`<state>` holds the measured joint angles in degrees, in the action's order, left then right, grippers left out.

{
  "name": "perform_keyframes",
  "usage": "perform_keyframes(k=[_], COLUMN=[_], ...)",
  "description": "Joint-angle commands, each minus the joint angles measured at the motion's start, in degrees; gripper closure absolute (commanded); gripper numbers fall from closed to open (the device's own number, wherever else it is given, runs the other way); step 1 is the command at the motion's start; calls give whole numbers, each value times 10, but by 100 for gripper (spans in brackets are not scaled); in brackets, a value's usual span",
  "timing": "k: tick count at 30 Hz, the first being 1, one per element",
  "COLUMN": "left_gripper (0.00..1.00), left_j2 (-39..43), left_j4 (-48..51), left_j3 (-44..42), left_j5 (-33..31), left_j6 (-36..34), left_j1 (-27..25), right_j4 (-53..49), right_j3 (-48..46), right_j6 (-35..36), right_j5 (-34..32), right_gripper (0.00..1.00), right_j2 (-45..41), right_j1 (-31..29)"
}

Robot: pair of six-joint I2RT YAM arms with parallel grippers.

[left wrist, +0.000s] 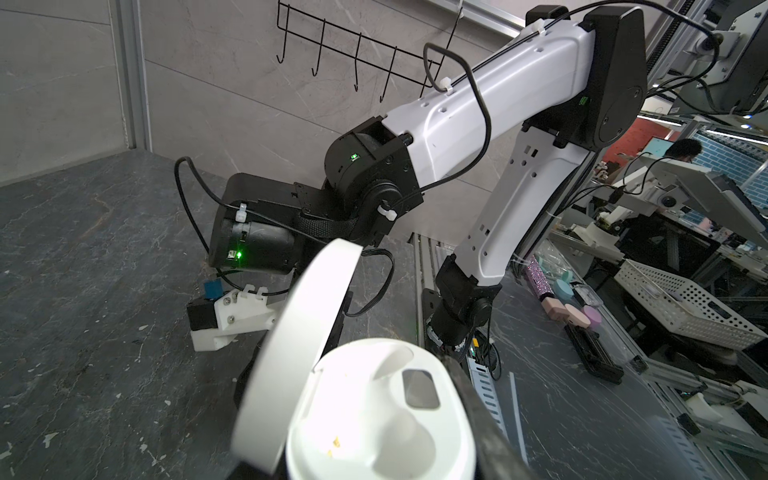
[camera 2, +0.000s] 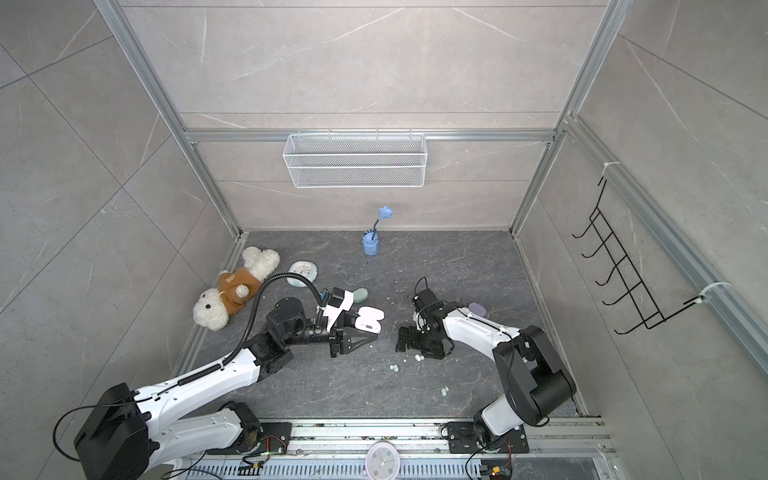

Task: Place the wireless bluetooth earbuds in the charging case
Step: 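Lower the open right gripper around the white earbud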

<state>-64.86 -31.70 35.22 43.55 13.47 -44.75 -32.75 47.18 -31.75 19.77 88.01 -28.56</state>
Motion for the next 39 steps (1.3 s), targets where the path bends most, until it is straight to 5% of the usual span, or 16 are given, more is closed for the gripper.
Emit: perform_keyframes(k=[1,11,19,30,39], left_gripper=[80,80,81,81,81], left_j2=[8,13,12,14,18], left_j4=[-13,-8,-10,-13,-13], left_j3=[26,23,23,20,17], left_j5=[-3,-7,-8,-9,-11], left_j6=[-16,-17,-16,-16,-15], left_j1=[-2,-3,-2,-2,-2], right_j4=[-6,-20,-52,-63,-64], right_j3=[-10,-13,-3,0,8], right_j6=[-7,-25,-76,-211,-229], right_j5=[11,6,-60,-147,-172], right_gripper=[4,4,6,41,55], right_j2=[-14,-21,-38,-47,-29], right_j1=[-7,-16,-17,-53,-57])
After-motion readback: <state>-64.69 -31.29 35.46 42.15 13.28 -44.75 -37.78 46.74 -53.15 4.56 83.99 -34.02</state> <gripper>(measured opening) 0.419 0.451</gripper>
